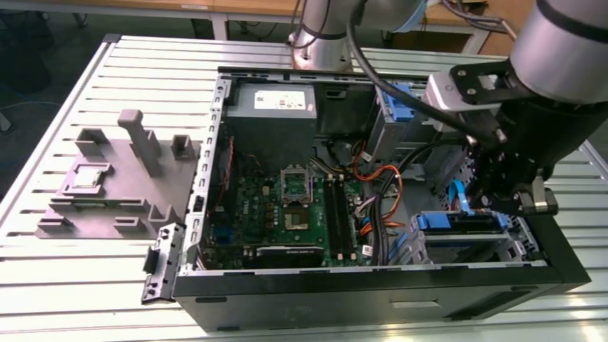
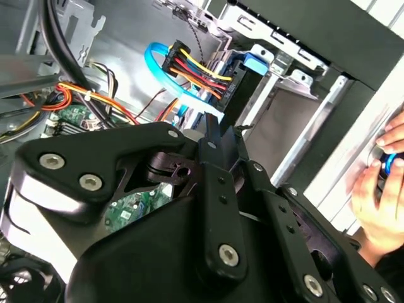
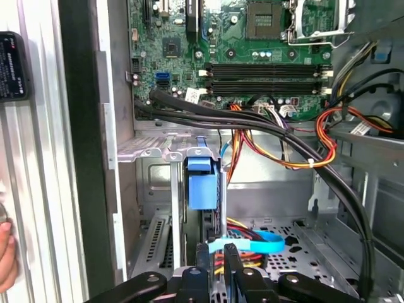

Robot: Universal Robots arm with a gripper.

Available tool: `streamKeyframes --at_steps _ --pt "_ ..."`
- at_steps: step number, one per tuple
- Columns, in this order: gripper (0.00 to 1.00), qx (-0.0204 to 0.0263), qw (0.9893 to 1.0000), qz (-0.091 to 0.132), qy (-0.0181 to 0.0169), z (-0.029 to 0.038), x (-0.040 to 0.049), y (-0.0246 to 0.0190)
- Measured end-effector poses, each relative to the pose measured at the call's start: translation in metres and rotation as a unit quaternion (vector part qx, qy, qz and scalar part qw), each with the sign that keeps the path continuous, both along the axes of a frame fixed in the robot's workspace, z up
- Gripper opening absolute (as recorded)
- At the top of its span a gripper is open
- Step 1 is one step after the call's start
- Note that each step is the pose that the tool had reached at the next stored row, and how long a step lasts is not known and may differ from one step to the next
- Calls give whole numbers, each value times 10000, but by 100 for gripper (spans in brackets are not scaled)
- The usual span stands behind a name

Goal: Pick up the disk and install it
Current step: 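Insert the second disk wire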

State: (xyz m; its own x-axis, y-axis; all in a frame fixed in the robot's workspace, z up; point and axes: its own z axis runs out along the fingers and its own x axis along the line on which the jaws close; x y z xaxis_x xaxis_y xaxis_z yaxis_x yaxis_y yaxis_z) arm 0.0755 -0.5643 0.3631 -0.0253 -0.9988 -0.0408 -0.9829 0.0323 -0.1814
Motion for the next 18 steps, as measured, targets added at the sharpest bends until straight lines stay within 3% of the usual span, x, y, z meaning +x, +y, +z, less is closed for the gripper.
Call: streamKeyframes --at_steps 3,7,9,18 --pt "24 0 10000 0 14 61 0 0" --pt "23 1 10000 0 16 60 0 0" --pt "10 0 10000 0 17 61 0 0" --pt "10 0 10000 0 31 61 0 0"
